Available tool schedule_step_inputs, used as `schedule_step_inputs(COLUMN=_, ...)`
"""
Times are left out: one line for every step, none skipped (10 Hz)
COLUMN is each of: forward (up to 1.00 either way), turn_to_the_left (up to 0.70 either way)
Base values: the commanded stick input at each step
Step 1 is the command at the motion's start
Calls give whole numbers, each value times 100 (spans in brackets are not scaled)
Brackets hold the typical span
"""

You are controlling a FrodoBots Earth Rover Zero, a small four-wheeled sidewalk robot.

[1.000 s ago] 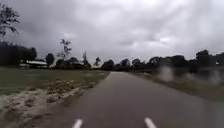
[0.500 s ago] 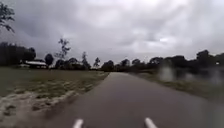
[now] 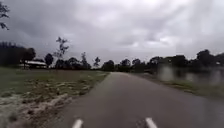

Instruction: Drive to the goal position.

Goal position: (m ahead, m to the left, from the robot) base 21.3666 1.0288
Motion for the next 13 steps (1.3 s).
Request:
schedule_step_inputs(forward=84, turn_to_the_left=3)
schedule_step_inputs(forward=84, turn_to_the_left=3)
schedule_step_inputs(forward=84, turn_to_the_left=3)
schedule_step_inputs(forward=84, turn_to_the_left=3)
schedule_step_inputs(forward=84, turn_to_the_left=3)
schedule_step_inputs(forward=84, turn_to_the_left=3)
schedule_step_inputs(forward=84, turn_to_the_left=3)
schedule_step_inputs(forward=84, turn_to_the_left=3)
schedule_step_inputs(forward=84, turn_to_the_left=3)
schedule_step_inputs(forward=84, turn_to_the_left=3)
schedule_step_inputs(forward=84, turn_to_the_left=3)
schedule_step_inputs(forward=84, turn_to_the_left=3)
schedule_step_inputs(forward=84, turn_to_the_left=3)
